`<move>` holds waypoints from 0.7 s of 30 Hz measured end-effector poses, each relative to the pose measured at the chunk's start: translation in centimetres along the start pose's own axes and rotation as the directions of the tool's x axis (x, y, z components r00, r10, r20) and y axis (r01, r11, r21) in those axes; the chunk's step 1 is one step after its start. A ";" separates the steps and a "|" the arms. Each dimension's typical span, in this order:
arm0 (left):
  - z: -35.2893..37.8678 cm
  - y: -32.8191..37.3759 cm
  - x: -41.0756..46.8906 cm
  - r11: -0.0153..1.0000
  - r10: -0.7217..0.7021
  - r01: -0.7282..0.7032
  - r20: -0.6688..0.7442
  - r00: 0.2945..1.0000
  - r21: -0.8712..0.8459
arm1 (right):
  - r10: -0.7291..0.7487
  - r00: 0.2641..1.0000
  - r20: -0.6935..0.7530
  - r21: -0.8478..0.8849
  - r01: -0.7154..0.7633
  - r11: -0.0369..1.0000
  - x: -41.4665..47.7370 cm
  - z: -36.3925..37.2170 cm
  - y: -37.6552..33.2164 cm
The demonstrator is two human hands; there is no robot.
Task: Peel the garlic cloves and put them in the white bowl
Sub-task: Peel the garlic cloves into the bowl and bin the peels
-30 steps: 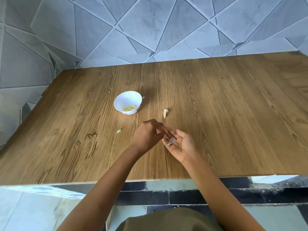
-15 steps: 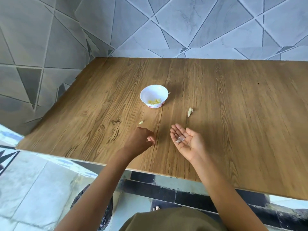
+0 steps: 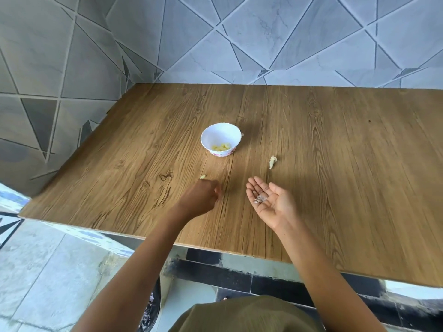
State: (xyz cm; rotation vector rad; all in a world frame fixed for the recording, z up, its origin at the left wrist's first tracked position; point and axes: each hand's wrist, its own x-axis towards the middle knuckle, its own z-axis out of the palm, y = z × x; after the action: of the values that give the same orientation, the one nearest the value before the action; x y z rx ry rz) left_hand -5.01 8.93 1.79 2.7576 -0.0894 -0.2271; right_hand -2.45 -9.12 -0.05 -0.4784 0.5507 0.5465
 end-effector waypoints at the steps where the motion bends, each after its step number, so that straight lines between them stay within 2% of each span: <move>1: -0.5 -0.2 0.1 0.997 0.004 -0.007 -0.048 0.999 -0.075 | 0.004 1.000 -0.001 -0.006 -0.004 1.000 0.0 0.1 0.1; 4: -2.0 0.8 0.7 0.977 0.076 -0.112 -0.190 0.979 -0.183 | 0.001 1.000 -0.005 -0.019 -0.001 1.000 0.1 0.2 0.1; 7: -1.9 3.5 1.2 0.958 0.252 -0.266 -0.120 0.960 -0.111 | 0.003 1.000 -0.014 -0.002 -0.003 1.000 0.3 0.6 0.3; 10: -1.1 5.1 1.7 0.942 0.330 -0.333 -0.060 0.942 -0.035 | -0.016 1.000 -0.022 0.008 0.017 1.000 0.4 1.2 0.3; 12: -1.1 5.4 2.4 0.941 0.316 -0.328 -0.134 0.939 -0.078 | -0.036 0.999 -0.024 0.020 0.037 0.999 0.5 1.4 -0.3; 15: -2.0 5.3 4.2 0.958 0.219 -0.255 -0.246 0.944 -0.128 | -0.060 0.998 0.002 0.044 0.059 0.997 0.4 1.6 -1.9; 18: -3.3 4.9 6.9 0.984 0.115 -0.149 -0.284 0.952 -0.100 | -0.084 0.996 0.020 0.042 0.084 0.996 0.5 2.1 -3.5; 21: -4.7 4.9 9.7 0.997 0.072 -0.080 -0.308 0.949 -0.011 | -0.104 0.994 0.037 0.053 0.102 0.993 1.1 3.1 -4.9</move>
State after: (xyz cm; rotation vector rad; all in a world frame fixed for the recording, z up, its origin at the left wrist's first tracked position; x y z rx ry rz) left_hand 5.20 5.17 6.54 2.7220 -0.1091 0.2221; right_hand 2.33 -10.75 2.95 -0.4439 0.4976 0.4416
